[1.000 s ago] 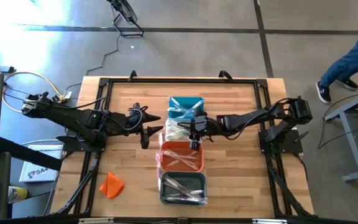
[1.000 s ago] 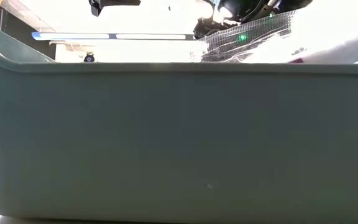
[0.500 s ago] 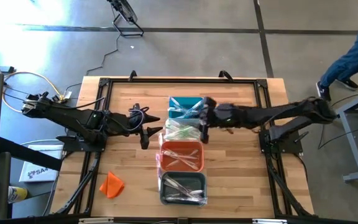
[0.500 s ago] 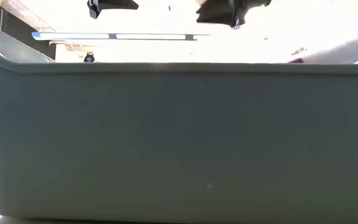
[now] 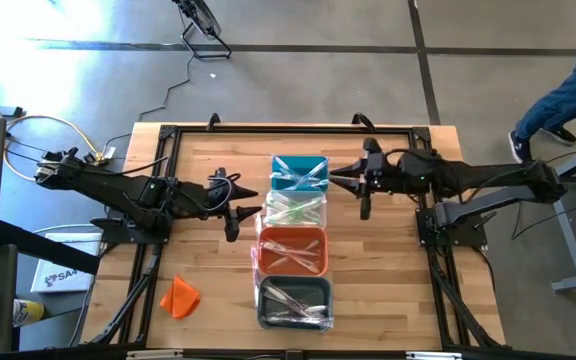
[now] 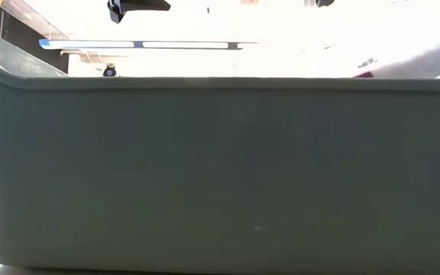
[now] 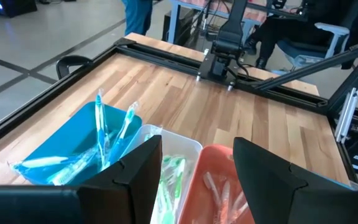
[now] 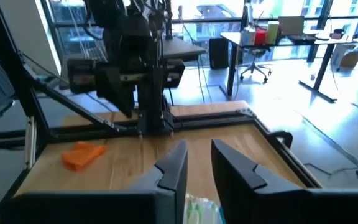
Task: Pick & Place Toothbrushes
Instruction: Put the violet toothbrush into the green bin
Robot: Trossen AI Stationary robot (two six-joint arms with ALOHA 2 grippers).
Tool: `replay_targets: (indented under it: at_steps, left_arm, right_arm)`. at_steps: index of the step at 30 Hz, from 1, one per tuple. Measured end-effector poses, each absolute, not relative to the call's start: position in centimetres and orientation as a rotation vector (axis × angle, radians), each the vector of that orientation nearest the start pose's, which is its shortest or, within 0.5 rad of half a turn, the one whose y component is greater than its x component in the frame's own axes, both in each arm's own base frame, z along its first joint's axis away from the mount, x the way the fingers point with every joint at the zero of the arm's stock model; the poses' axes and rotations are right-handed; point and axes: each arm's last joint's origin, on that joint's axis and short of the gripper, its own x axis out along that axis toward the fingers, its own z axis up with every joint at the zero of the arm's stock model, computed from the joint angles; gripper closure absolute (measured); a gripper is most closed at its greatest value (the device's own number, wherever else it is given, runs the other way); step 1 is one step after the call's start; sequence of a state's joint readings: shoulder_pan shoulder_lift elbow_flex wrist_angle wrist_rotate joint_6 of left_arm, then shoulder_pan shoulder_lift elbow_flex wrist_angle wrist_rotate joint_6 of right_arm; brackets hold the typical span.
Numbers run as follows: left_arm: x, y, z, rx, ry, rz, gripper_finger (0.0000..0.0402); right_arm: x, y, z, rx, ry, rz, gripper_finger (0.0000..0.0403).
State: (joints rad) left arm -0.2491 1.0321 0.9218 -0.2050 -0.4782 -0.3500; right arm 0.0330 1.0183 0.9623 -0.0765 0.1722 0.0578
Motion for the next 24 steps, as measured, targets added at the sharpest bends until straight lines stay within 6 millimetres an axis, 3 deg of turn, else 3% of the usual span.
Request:
replay_targets:
  at_steps: [7, 14, 24]
  left_arm:
    - [22.0, -4.2, 33.4, -0.233, 0.251, 0.275, 0.0206]
    - [22.0, -4.4, 33.4, -0.242, 0.256, 0.232, 0.0206]
    - [22.3, -4.3, 34.6, -0.376, 0.118, 0.252, 0.0206]
  right_arm:
    - [21.4, 0.4, 36.4, 0.047, 0.151, -0.091, 0.0394]
    - [21.3, 0.4, 36.2, 0.047, 0.171, -0.069, 0.0398]
    - [21.3, 0.4, 36.0, 0.008, 0.191, -0.072, 0.04]
